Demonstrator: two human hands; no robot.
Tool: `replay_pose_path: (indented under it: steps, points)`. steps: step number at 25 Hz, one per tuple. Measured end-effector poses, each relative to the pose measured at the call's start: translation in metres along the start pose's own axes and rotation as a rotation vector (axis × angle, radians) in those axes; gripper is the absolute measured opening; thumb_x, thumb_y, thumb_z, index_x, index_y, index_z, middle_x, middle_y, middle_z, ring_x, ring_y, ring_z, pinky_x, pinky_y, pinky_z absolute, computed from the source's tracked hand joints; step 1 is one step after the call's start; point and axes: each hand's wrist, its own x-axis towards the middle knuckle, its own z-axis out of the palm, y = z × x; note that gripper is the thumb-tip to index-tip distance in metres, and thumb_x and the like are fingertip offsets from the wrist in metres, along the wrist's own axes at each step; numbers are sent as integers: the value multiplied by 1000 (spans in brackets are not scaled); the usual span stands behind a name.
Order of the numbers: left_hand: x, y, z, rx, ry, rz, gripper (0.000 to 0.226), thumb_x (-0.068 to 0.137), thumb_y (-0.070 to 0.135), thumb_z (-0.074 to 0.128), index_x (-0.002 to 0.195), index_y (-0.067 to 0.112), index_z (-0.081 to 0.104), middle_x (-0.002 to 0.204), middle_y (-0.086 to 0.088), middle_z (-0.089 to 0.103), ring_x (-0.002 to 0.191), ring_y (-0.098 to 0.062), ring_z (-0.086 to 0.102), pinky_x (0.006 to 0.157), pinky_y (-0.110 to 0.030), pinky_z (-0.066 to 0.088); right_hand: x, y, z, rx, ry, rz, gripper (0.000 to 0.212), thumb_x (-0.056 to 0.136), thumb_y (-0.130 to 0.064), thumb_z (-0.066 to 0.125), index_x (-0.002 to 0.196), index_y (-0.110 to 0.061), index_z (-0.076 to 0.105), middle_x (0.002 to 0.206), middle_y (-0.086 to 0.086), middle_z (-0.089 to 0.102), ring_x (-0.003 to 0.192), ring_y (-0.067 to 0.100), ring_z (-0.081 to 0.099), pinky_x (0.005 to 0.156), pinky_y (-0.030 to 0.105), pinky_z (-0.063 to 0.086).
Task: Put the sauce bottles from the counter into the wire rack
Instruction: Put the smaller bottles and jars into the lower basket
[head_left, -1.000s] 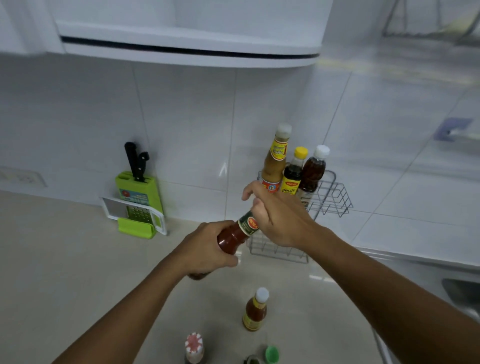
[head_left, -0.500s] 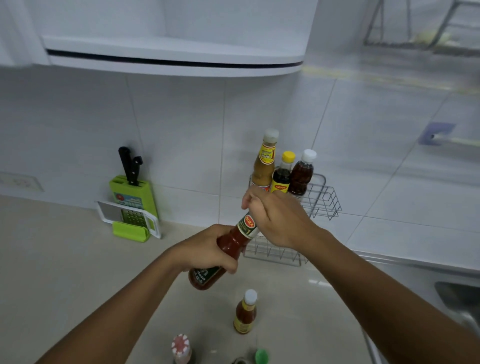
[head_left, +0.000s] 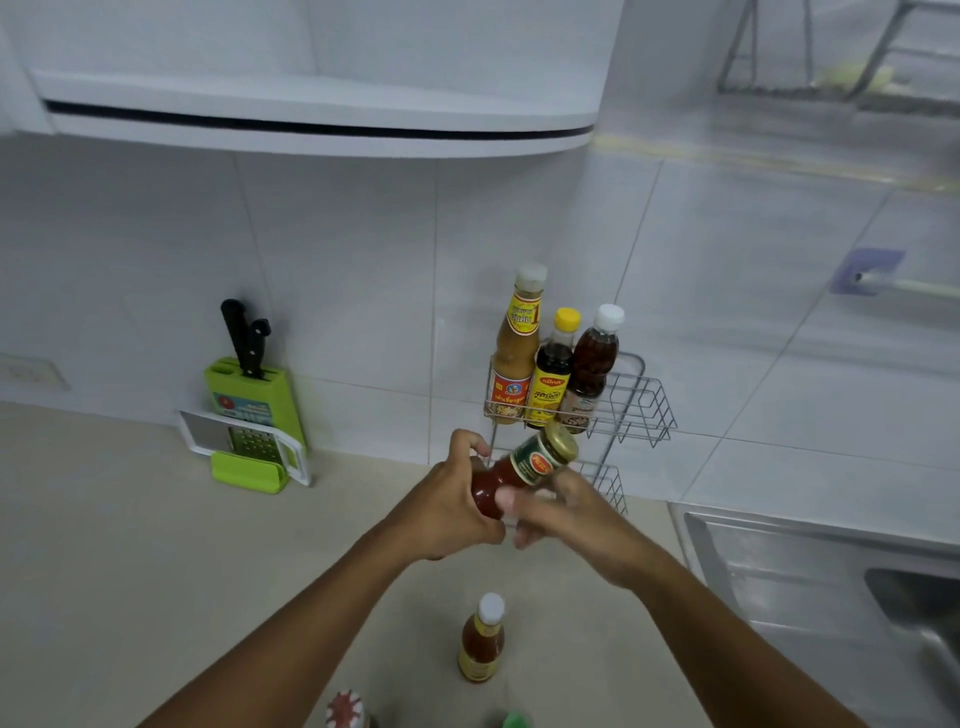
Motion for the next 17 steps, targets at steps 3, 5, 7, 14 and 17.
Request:
replay_pose_path:
  steps: [3,5,7,14,17]
  points:
    - [17,-11,21,60,-20,81,93,64,16,83,127,35,17,105,4,61,91,-16,66,75,-33,62,7,34,-9,-79,94,-6,29,86,-25,80,113,-19,72,104,7,78,93,25,77,89,51,62]
    - [31,-22,26,34,-70,81,102,64,13,85,133,39,15,113,5,58,101,-17,64,83,-32,61,12,46,-20,-111,163,-9,28,82,-24,84,109,-23,73,102,4,79,98,19,76,92,47,61]
    - [49,-38,26,18,-112,49,110,63,15,89,140,41,15,128,4,53,118,-16,56,94,-31,56,18,55,-27,-149,273,-22,27,79,-18,87,101,-24,74,92,-3,80,93,7,75,85,32,61]
    - [108,-122,26,-44,-90,-382,58,94,5,58,147,13,36,150,-15,45,131,-29,51,100,-36,48,63,91,-38,-315,448,-53,43,72,-12,88,111,-25,73,94,-9,78,89,7,74,76,24,60]
    - [122,-134,34,-108,-116,-462,61,96,0,53,152,9,31,155,-17,39,138,-33,46,99,-33,46,83,101,-36,-388,394,-82,51,73,-8,84,116,-30,70,103,-10,76,97,8,71,81,28,60]
